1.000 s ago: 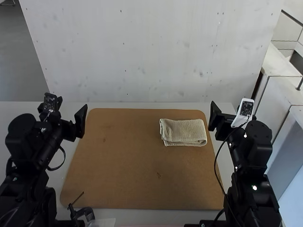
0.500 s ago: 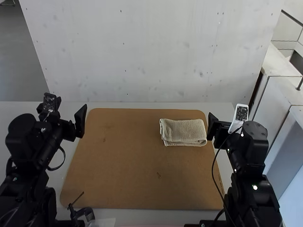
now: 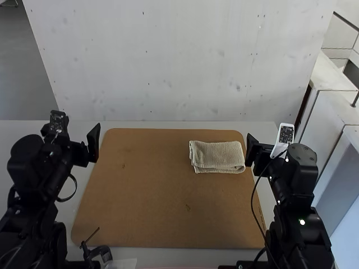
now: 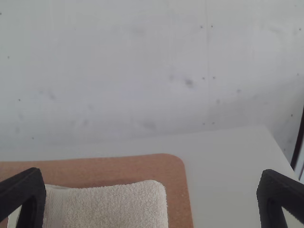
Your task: Fold the towel.
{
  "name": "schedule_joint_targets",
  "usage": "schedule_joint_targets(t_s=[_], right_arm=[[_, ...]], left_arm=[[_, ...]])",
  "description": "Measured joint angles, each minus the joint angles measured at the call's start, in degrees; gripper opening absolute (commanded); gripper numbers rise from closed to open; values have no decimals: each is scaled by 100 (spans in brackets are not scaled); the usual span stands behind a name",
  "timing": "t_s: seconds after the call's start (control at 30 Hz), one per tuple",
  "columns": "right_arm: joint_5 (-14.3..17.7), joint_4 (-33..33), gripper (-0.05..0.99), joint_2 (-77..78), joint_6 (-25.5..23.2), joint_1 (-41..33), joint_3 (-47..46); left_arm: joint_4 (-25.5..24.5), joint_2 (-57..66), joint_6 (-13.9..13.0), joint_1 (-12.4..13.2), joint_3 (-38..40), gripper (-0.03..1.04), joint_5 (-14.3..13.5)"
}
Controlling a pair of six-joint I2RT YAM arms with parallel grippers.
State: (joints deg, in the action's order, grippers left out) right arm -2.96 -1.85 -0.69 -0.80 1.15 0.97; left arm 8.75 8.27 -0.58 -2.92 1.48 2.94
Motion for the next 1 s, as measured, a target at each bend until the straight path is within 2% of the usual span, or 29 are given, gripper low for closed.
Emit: schedule_joint_targets(t_s=[0.2, 1.0], right_arm=[[0, 0, 96, 0, 0, 0, -2], [0, 0, 96, 0, 0, 0, 0]], left_arm=[[-4, 9, -2, -22, 0, 99, -166], [-7, 9, -4, -4, 0, 99, -166]])
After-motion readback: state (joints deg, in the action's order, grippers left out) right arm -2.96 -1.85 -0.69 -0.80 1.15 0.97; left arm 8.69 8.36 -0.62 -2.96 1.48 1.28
